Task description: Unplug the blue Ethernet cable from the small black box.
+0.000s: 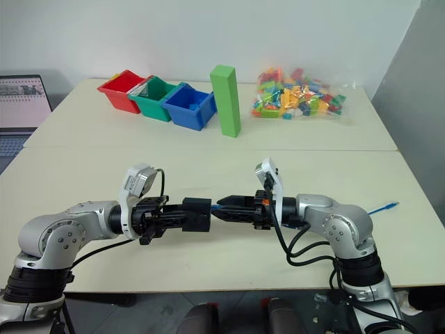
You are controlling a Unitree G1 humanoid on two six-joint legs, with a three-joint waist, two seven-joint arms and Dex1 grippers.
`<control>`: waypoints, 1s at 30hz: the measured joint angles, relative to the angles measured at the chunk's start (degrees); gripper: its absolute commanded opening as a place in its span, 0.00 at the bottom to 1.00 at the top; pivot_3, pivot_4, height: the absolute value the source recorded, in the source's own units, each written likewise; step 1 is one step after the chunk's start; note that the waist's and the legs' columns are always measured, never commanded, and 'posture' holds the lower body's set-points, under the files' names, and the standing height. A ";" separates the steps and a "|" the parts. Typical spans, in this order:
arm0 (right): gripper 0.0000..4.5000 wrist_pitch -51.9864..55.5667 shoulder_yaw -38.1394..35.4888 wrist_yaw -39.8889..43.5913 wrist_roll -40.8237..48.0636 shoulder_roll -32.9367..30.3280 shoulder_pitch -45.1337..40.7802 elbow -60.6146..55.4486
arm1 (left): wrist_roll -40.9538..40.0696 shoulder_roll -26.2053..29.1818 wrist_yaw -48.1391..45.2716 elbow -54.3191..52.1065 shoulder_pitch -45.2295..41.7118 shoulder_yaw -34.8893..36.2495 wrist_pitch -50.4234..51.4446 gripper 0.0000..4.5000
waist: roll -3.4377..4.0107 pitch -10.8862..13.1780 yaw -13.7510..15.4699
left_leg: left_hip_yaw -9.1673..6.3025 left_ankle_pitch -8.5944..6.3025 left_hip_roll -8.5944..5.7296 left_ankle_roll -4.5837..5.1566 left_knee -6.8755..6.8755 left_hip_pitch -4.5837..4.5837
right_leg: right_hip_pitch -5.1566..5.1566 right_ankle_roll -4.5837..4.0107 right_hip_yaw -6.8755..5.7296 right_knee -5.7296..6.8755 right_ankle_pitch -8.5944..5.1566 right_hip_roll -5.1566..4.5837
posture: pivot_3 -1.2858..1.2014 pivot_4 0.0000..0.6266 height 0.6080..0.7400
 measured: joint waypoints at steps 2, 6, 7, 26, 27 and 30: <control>0.42 -0.01 0.00 -0.04 0.07 -0.01 0.00 0.69 | -0.10 0.00 0.02 0.00 0.00 0.01 0.00 0.18 | 0.00 0.00 -0.01 | 0.00 0.00 0.00 0.00 0.00 0.00 | 0.00 0.00 0.00 0.00 0.00 0.00 | 0.52 0.24 1.00; 0.34 -0.01 0.00 -0.05 0.68 -0.02 -0.01 1.15 | -0.15 0.01 0.04 0.00 0.00 0.03 0.00 0.18 | 0.00 0.00 -0.02 | 0.00 0.00 0.00 0.00 -0.01 0.00 | 0.00 0.00 0.00 0.00 0.00 0.00 | 0.52 0.24 1.00; 0.31 0.00 0.00 -0.02 0.85 -0.02 -0.01 1.23 | -0.15 0.02 0.09 0.00 0.01 0.03 0.00 0.18 | 0.00 0.00 -0.02 | 0.00 0.00 0.00 0.00 -0.01 0.00 | 0.00 0.00 0.00 0.00 0.00 0.00 | 0.52 0.24 1.00; 0.02 1.02 0.18 -0.01 3.79 -0.98 -0.50 1.22 | -0.21 -0.03 0.18 -0.45 0.75 0.59 -0.02 0.18 | 0.00 0.00 -0.11 | 0.00 0.00 0.00 0.00 -0.02 0.00 | -0.01 0.00 0.00 -0.02 0.00 0.00 | 0.52 0.24 1.00; 0.02 1.02 0.22 0.01 3.80 -1.04 -0.51 1.22 | -0.21 -0.03 0.19 -0.48 0.79 0.59 -0.02 0.18 | 0.00 0.00 -0.12 | 0.00 0.00 0.00 0.00 -0.02 0.00 | -0.01 0.00 0.00 -0.02 0.00 0.00 | 0.52 0.24 1.00; 0.02 1.23 0.51 0.25 3.98 -2.03 -0.50 1.17 | -0.24 -0.13 0.30 -0.87 1.30 0.55 -0.02 0.18 | 0.00 0.00 -0.12 | 0.00 0.00 0.00 0.00 -0.02 0.00 | -0.01 0.00 0.01 -0.03 0.00 0.00 | 0.52 0.24 1.00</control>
